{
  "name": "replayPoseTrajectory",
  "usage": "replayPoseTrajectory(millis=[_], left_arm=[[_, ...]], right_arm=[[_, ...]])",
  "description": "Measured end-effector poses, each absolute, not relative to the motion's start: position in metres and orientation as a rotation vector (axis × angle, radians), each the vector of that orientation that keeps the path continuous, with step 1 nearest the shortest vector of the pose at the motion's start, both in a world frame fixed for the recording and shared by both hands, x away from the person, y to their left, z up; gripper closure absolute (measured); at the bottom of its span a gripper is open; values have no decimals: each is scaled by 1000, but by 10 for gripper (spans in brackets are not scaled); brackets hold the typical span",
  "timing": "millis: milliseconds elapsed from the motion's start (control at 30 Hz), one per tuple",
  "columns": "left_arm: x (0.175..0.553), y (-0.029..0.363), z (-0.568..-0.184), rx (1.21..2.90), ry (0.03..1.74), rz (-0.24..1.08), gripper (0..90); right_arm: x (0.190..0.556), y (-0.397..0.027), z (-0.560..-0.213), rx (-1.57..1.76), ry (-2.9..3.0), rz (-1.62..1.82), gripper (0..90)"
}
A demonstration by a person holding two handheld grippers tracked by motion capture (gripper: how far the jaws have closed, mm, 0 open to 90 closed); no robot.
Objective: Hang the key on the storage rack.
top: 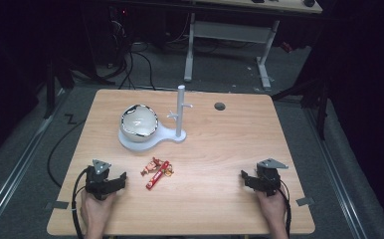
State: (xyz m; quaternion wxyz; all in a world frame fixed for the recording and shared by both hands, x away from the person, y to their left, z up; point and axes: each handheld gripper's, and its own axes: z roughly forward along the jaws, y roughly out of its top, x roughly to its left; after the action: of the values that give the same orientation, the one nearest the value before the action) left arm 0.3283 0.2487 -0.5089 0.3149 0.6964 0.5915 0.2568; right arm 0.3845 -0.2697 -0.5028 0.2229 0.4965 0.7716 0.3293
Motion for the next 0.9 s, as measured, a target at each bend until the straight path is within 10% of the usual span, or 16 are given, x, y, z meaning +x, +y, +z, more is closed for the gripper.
replayPoseTrajectory(millis=[900], left_arm=[[326,244,-509,1846,1550,669,192]], right_arm=[[384,-270,-503,1374,2129,908,299]])
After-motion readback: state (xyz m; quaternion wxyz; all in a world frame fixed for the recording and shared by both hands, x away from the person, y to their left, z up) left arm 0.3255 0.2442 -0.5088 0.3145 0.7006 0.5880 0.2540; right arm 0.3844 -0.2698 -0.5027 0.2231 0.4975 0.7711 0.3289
